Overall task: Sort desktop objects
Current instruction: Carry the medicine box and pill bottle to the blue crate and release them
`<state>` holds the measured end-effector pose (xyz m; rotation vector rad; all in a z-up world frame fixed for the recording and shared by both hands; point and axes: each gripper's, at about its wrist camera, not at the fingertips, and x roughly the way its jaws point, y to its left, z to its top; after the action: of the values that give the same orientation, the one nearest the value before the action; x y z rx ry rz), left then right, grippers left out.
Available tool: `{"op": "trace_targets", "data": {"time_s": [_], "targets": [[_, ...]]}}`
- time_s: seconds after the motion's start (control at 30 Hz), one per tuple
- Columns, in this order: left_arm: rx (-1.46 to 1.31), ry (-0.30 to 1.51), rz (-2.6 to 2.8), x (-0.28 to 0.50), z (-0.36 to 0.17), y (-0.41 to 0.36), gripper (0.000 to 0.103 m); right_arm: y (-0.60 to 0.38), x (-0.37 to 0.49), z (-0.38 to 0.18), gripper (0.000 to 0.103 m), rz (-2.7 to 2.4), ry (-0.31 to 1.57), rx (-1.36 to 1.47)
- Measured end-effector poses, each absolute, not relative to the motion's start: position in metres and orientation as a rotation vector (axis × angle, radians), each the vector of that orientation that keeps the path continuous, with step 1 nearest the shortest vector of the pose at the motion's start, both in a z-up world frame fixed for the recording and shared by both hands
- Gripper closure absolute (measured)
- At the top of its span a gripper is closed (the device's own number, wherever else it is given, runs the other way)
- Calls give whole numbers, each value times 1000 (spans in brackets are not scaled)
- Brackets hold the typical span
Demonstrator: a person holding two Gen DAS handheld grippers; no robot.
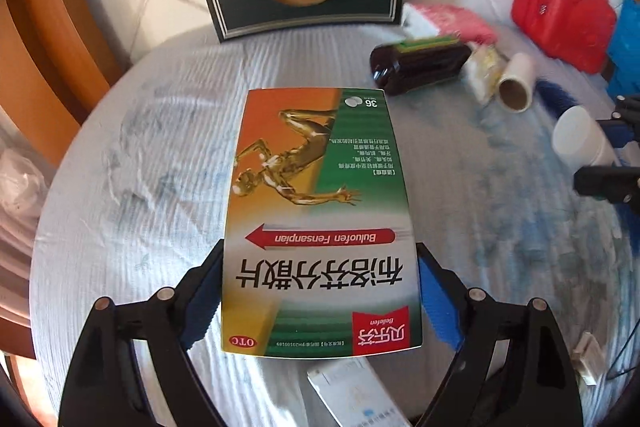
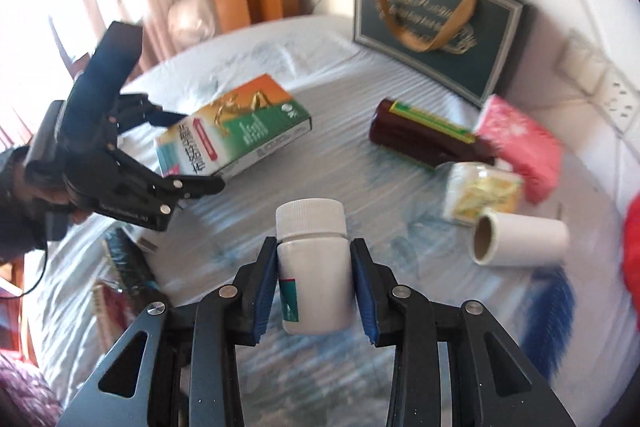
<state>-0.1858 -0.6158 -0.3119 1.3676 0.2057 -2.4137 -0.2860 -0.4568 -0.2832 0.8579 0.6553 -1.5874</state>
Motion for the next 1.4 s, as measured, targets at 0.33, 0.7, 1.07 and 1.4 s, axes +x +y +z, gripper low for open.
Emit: {"op": "trace_targets", "data": {"time_s": [0.33, 0.7, 1.07, 1.4], "targets": [[1279, 99, -2498, -167, -276, -597, 16, -385, -263, -216, 68, -1772, 561, 840], [1078, -121, -2775, -143, -188, -505, 16, -300, -237, -142, 68, -2029, 444, 775], [782, -360, -3161, -173, -68, -288, 16, -111, -196, -47, 68, -2392, 182, 632], [641, -383, -3378, -257, 8, -61, 16, 104, -221, 40, 68, -2629, 153, 480]]}}
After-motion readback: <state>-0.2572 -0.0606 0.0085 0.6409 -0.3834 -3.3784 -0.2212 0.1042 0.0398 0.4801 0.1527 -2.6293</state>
